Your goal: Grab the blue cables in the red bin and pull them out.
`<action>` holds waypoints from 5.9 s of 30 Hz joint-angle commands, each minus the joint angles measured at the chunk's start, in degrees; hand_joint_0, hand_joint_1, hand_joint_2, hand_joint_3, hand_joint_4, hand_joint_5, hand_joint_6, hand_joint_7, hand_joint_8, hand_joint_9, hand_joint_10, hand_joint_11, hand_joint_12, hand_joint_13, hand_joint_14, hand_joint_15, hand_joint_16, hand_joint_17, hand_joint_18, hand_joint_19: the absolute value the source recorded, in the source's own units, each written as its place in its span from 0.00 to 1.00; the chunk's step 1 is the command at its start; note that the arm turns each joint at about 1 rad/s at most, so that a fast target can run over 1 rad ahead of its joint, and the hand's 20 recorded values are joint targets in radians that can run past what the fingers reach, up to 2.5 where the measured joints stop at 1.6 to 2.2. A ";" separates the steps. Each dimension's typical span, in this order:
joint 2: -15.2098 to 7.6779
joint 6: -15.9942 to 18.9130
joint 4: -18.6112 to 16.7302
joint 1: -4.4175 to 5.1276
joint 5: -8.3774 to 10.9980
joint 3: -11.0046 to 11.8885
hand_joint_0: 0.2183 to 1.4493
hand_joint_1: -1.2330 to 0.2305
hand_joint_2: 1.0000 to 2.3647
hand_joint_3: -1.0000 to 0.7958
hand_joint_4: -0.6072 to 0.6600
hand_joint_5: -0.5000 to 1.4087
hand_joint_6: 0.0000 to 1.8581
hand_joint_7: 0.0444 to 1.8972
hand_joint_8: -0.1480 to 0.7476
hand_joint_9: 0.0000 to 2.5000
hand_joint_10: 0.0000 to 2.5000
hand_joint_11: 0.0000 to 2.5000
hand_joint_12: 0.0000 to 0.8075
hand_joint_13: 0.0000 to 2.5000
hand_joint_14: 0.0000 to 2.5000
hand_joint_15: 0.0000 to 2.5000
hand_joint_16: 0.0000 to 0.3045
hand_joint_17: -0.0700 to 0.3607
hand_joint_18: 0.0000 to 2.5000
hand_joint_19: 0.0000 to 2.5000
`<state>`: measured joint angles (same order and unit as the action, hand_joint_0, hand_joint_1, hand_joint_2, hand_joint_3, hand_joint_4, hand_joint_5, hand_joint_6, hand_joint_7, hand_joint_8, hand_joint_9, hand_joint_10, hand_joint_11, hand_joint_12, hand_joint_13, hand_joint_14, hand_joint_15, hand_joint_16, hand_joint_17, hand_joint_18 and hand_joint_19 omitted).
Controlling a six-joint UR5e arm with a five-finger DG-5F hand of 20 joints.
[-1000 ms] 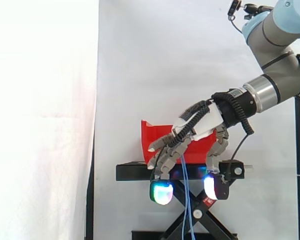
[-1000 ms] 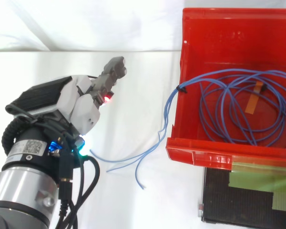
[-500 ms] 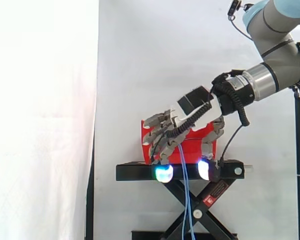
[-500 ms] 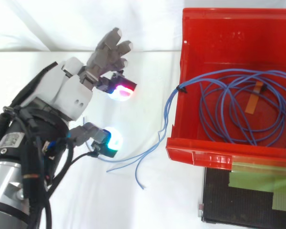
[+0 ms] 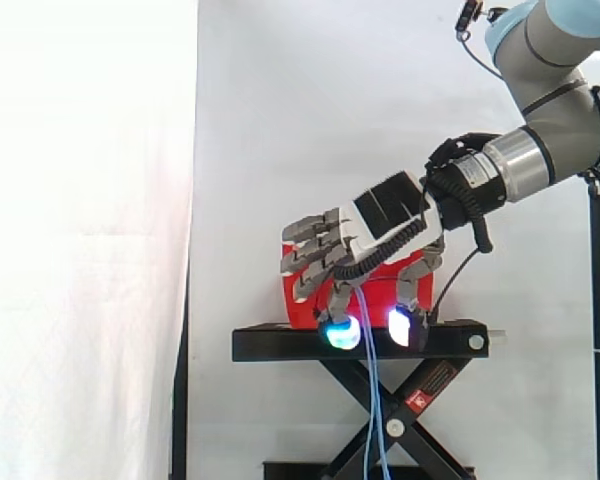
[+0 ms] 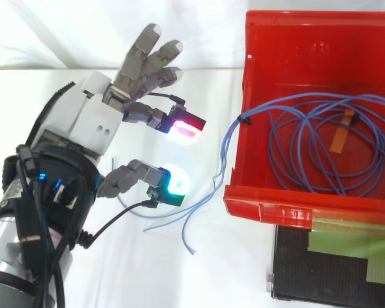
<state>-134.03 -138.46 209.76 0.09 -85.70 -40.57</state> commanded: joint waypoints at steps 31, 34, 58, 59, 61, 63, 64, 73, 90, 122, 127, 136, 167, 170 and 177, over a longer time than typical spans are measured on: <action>0.00 -6.34 -8.66 -1.67 -0.52 -5.48 0.43 0.12 0.00 0.00 0.54 0.47 0.28 0.24 0.44 0.16 0.00 0.15 0.42 0.10 0.00 0.04 0.17 0.44 0.05 0.09; 0.00 -7.13 -8.31 -1.76 -0.52 -5.57 0.43 0.12 0.00 0.00 0.54 0.47 0.28 0.24 0.44 0.16 0.00 0.15 0.42 0.10 0.00 0.04 0.17 0.44 0.05 0.09; 0.00 -10.47 -7.78 -2.46 -0.52 -5.30 0.43 0.12 0.00 0.00 0.54 0.48 0.39 0.20 0.44 0.17 0.00 0.16 0.42 0.11 0.00 0.05 0.17 0.44 0.06 0.09; 0.00 -10.47 -7.78 -2.55 -0.52 -5.30 0.44 0.12 0.00 0.00 0.55 0.48 0.39 0.20 0.44 0.17 0.00 0.16 0.42 0.11 0.00 0.05 0.17 0.44 0.06 0.09; 0.00 -10.47 -7.61 -2.55 -0.52 -5.04 0.44 0.12 0.00 0.00 0.55 0.49 0.40 0.20 0.45 0.18 0.00 0.16 0.42 0.12 0.00 0.05 0.17 0.43 0.06 0.09; 0.00 -10.47 -7.61 -2.55 -0.52 -5.04 0.44 0.12 0.00 0.00 0.55 0.49 0.42 0.20 0.45 0.18 0.00 0.16 0.42 0.12 0.00 0.05 0.17 0.43 0.07 0.10; 0.00 -10.56 -7.61 -2.55 -0.52 -5.04 0.44 0.12 0.00 0.00 0.55 0.49 0.42 0.19 0.45 0.18 0.00 0.16 0.42 0.12 0.00 0.05 0.17 0.43 0.07 0.10; 0.00 -10.65 -7.78 -2.72 -0.52 -4.95 0.44 0.13 0.00 0.00 0.56 0.50 0.45 0.19 0.45 0.19 0.00 0.17 0.42 0.13 0.00 0.05 0.17 0.43 0.07 0.10; 0.00 -10.65 -7.78 -2.72 -0.61 -4.86 0.44 0.13 0.00 0.00 0.56 0.51 0.56 0.18 0.45 0.20 0.00 0.17 0.42 0.13 0.00 0.05 0.17 0.43 0.08 0.10; 1.58 -1.95 -7.70 -1.58 -0.52 -5.04 0.54 0.26 0.00 0.00 0.53 0.54 0.66 0.19 0.45 0.22 0.01 0.16 0.39 0.14 0.00 0.06 0.15 0.40 0.09 0.10; 2.37 6.75 -7.70 -0.88 -0.44 -5.13 0.55 0.26 0.00 0.00 0.53 0.54 0.66 0.19 0.45 0.22 0.00 0.16 0.39 0.14 0.00 0.06 0.15 0.40 0.09 0.10; 3.78 20.99 -7.70 0.26 -0.44 -5.48 0.55 0.26 0.00 0.00 0.53 0.54 0.66 0.19 0.45 0.22 0.00 0.16 0.39 0.14 0.00 0.06 0.15 0.40 0.09 0.10; 7.47 78.82 -5.85 4.13 -0.79 -5.66 0.55 0.26 0.00 0.00 0.53 0.54 0.66 0.19 0.45 0.22 0.01 0.16 0.39 0.15 0.00 0.06 0.15 0.40 0.09 0.10; 7.47 86.30 -5.59 4.48 -0.79 -6.53 0.55 0.26 0.00 0.00 0.52 0.54 0.66 0.19 0.45 0.22 0.00 0.16 0.39 0.14 0.00 0.06 0.15 0.40 0.09 0.10; 7.47 100.36 -5.59 5.54 -0.61 -8.56 0.55 0.26 0.00 0.00 0.52 0.54 0.66 0.19 0.45 0.22 0.00 0.16 0.39 0.15 0.00 0.06 0.15 0.40 0.09 0.10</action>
<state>-126.55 -62.03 204.16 5.28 -86.40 -48.74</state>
